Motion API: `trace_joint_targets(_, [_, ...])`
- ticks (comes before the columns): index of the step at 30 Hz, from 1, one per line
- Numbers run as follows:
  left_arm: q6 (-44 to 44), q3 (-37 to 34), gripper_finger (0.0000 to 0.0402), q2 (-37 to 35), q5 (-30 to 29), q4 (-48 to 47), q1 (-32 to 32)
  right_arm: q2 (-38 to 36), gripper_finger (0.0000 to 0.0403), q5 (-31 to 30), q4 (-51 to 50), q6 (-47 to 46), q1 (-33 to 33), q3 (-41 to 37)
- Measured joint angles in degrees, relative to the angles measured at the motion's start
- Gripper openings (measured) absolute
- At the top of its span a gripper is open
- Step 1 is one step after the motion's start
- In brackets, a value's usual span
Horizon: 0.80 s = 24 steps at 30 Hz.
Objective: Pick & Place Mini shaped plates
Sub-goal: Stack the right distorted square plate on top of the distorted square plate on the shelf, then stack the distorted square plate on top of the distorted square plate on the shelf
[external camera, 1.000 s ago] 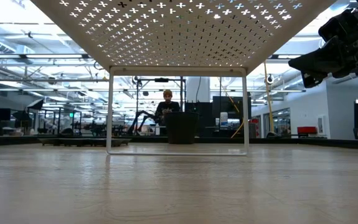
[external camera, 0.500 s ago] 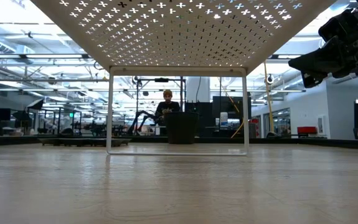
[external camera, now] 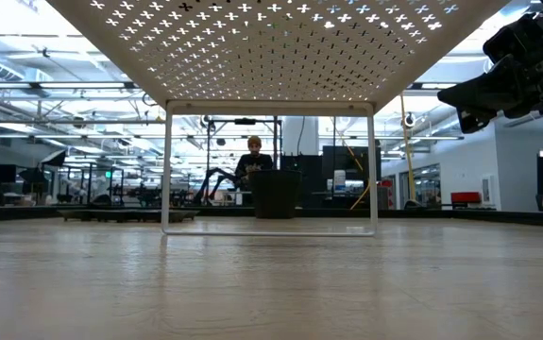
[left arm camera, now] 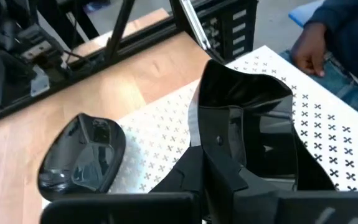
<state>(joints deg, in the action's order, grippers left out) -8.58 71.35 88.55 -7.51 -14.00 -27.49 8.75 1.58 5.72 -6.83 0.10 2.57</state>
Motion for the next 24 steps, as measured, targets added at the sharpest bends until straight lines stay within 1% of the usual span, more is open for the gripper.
trace_joint_targets(7, [2.7,0.0,0.0024,0.0,0.0,-0.1,0.0,0.0,0.0000,0.0,0.0,0.0,0.0,0.0])
trace_joint_targets(18, [3.1,0.0,0.0026,-0.2,0.0,-0.1,-0.2,0.0,0.0000,0.0,0.0,0.0,0.0,0.0])
trace_joint_targets(21, [3.6,0.0,0.0026,-1.4,-0.2,-2.4,-0.8,0.0,0.0000,0.0,0.0,0.0,0.0,0.0])
trace_joint_targets(24, [4.7,0.0,0.0026,-3.2,-0.1,-8.5,-1.8,0.0,0.0000,0.0,0.0,0.0,0.0,0.0])
